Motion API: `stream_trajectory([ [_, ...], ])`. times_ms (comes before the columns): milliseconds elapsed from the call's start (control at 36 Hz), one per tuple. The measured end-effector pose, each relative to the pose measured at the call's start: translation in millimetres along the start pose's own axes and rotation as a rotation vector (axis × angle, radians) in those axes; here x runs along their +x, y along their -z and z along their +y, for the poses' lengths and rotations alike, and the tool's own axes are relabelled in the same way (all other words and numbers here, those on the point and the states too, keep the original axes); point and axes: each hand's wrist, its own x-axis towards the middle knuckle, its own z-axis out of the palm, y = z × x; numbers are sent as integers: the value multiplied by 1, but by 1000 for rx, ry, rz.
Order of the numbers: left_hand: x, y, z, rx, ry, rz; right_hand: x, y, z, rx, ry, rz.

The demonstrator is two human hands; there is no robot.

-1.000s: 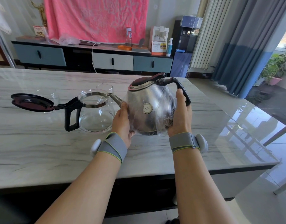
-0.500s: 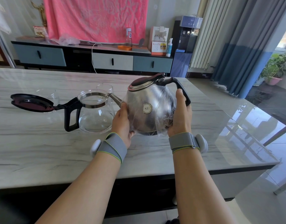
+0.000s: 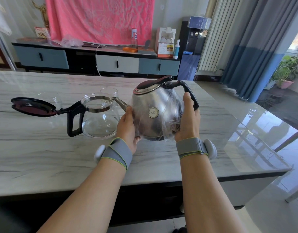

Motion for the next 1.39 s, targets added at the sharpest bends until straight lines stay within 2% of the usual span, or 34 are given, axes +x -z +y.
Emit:
stream_trajectory([
  [1389,-2,-1,0,9,0,0,-10,-3,-5,-11,-22,10],
])
